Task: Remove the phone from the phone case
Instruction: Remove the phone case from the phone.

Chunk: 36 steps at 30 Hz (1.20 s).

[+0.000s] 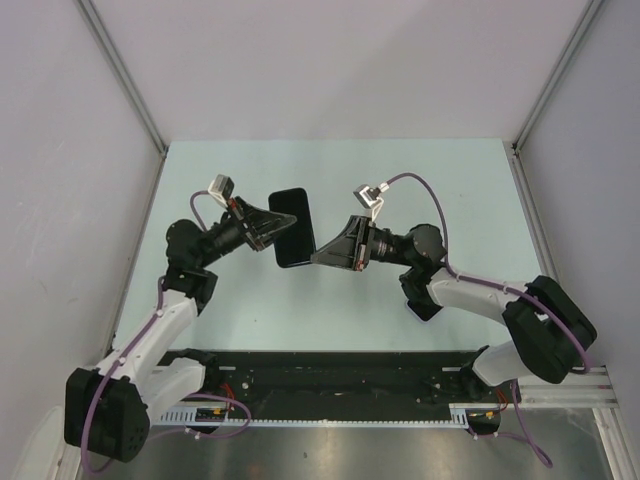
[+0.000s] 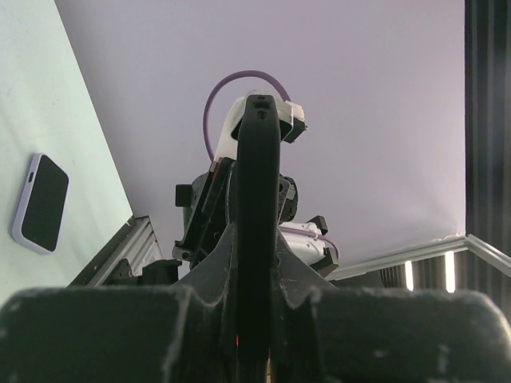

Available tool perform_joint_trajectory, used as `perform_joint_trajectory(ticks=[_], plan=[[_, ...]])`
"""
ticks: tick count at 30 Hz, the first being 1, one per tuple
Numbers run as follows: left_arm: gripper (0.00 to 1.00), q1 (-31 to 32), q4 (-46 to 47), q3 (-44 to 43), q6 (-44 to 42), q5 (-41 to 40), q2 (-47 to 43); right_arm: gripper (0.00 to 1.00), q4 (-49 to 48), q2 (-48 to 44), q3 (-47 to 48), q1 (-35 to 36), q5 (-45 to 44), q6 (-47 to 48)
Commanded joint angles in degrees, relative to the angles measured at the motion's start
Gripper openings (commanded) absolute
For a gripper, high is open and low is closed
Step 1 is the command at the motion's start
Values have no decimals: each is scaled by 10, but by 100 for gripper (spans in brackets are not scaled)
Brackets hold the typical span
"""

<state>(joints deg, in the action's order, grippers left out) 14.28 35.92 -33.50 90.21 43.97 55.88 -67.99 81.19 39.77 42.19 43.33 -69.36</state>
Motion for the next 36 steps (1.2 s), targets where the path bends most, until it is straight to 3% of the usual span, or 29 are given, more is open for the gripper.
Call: perform_joint_trajectory(ticks=[1, 36], plan=[[0, 1, -52, -18, 38, -21, -18, 0, -225, 26, 32, 1, 76, 40], [0, 6, -90, -25, 52, 11, -67, 0, -198, 106, 88, -13, 138, 115]])
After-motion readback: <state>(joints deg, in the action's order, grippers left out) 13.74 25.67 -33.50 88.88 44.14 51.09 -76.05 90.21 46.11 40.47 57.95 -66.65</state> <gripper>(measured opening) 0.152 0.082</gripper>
